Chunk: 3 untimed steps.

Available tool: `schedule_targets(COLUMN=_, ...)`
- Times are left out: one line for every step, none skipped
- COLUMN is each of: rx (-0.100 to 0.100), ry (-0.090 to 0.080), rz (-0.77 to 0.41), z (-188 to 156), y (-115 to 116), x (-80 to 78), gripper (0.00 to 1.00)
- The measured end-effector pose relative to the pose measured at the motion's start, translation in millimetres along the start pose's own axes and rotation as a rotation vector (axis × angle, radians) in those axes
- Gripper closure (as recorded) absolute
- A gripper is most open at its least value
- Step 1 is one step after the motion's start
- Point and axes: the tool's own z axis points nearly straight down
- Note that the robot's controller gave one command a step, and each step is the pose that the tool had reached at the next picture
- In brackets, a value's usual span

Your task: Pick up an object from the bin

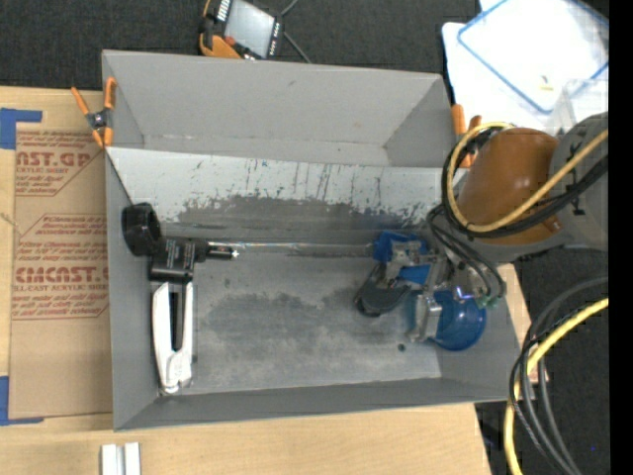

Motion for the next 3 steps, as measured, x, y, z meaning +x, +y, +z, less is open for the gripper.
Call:
schedule_targets(rx=-0.001, ry=0.009, rz=-0.007, z=18.2, y=4.3, x=7.2, gripper=0.00)
schedule_targets(rx=0.000, ry=-0.010, rz=-0.411, z=46.9, y=-17.5, x=11.2, gripper=1.00)
schedule_targets(rx=0.000, ry=-0.010, rz=-0.411, z=46.9, y=-17.5, x=11.1, gripper=1.00)
